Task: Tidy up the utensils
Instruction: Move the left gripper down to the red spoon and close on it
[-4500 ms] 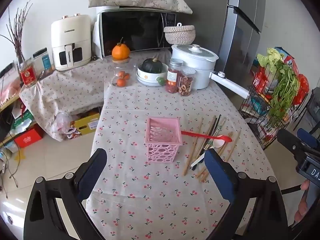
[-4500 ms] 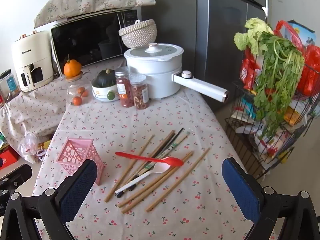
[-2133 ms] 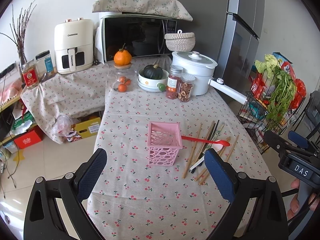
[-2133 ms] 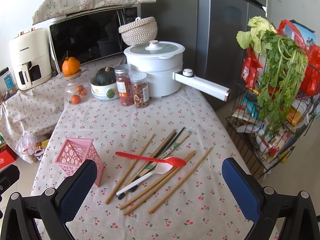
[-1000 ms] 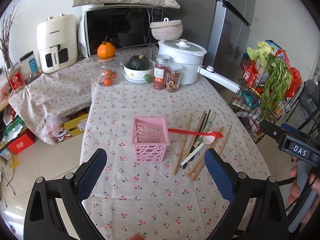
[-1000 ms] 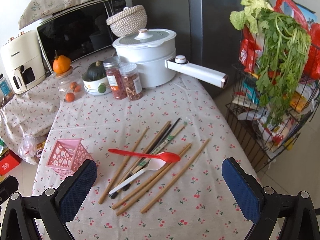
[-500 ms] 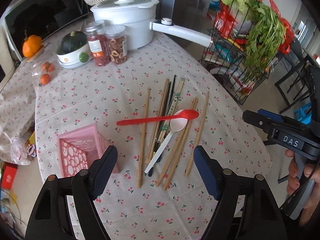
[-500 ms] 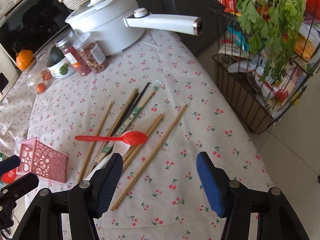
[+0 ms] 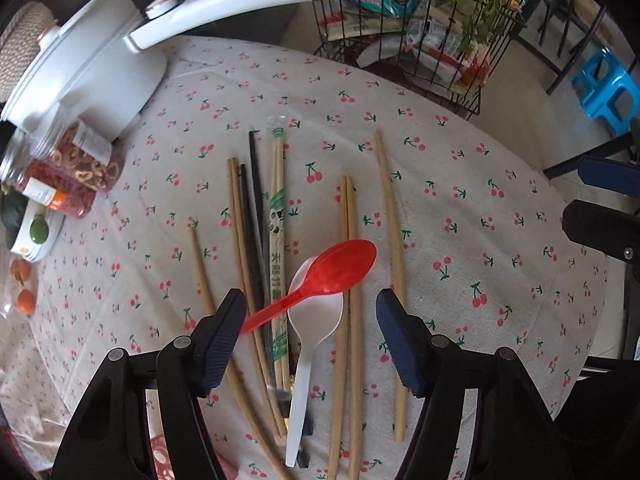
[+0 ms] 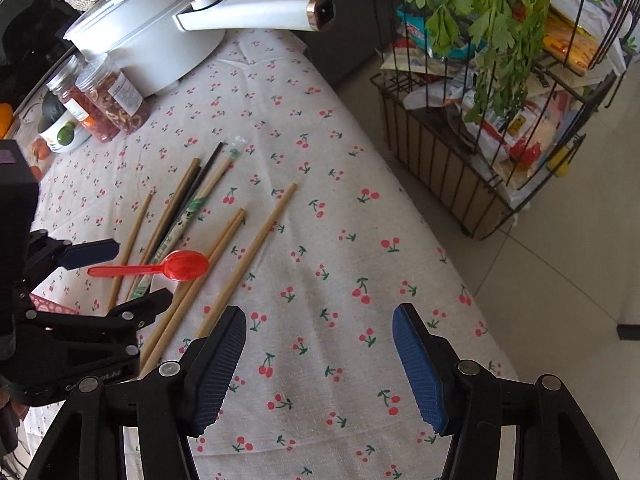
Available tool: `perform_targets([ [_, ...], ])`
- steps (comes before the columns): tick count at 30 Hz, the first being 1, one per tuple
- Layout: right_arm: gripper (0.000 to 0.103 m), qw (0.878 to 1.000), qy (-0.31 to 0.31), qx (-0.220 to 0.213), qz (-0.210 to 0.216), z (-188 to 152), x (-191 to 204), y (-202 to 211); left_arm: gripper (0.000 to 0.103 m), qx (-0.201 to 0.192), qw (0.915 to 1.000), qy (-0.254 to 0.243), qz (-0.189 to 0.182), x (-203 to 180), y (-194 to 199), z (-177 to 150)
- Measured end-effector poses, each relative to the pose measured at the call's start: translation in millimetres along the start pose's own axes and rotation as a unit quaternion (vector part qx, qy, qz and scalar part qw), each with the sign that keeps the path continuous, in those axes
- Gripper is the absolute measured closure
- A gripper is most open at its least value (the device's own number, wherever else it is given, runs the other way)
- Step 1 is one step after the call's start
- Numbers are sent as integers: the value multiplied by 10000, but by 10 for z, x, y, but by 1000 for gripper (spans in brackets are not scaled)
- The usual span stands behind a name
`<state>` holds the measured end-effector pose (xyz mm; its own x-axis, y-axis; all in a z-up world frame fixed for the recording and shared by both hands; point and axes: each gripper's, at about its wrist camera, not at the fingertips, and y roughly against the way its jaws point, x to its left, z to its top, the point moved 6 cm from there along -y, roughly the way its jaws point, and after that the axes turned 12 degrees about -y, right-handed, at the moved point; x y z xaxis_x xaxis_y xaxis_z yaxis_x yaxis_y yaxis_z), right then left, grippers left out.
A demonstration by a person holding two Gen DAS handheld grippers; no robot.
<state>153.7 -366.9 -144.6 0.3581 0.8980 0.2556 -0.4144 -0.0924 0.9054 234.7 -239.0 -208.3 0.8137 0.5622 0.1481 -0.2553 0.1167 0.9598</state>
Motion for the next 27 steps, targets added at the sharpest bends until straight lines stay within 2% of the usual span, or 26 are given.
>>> perform_targets([
  [2, 37, 10000, -37, 23, 26, 8, -10, -7, 35, 31, 10000, -44, -79, 8, -88, 72],
  [4, 37, 10000, -48, 42, 43, 13, -18, -14, 42, 67, 9997, 90, -238, 33, -171, 114],
  [6, 37, 10000, -22, 57, 31, 11, -12, -24, 64, 159, 9984, 347, -425, 56, -243, 120],
  [8, 37, 10000, 1, 82, 17, 0, -4, -37, 77, 131, 9973, 507, -523, 74, -259, 114],
  [10, 37, 9999, 9, 110, 21, -7, 0, -48, 82, 42, 9962, 651, -578, 84, -234, 103],
  [12, 37, 9999, 14, 131, 29, -16, 7, -55, 99, -74, 9948, 807, -622, 100, -173, 82],
  [15, 37, 9999, 19, 148, 29, -27, 23, -63, 103, -229, 9919, 1068, -652, 132, -47, 20],
  [19, 37, 9998, 12, 186, 68, -39, 68, -78, 103, -312, 9883, 1395, -541, 177, 57, -69],
  [21, 37, 9997, 8, 206, 104, -48, 102, -87, 103, -306, 9857, 1530, -636, 201, 86, -110],
  [23, 37, 9997, -3, 222, 134, -51, 125, -93, 103, -353, 9868, 1413, -714, 170, 114, -87],
  [25, 37, 9996, -19, 225, 163, -45, 134, -89, 101, -346, 9908, 1140, -642, 117, 122, -25],
  [26, 37, 9996, -30, 215, 169, -45, 131, -82, 99, -296, 9924, 1030, -612, 87, 111, 2],
  [27, 37, 9997, -41, 206, 160, -38, 119, -76, 92, -237, 9935, 936, -600, 59, 87, 37],
])
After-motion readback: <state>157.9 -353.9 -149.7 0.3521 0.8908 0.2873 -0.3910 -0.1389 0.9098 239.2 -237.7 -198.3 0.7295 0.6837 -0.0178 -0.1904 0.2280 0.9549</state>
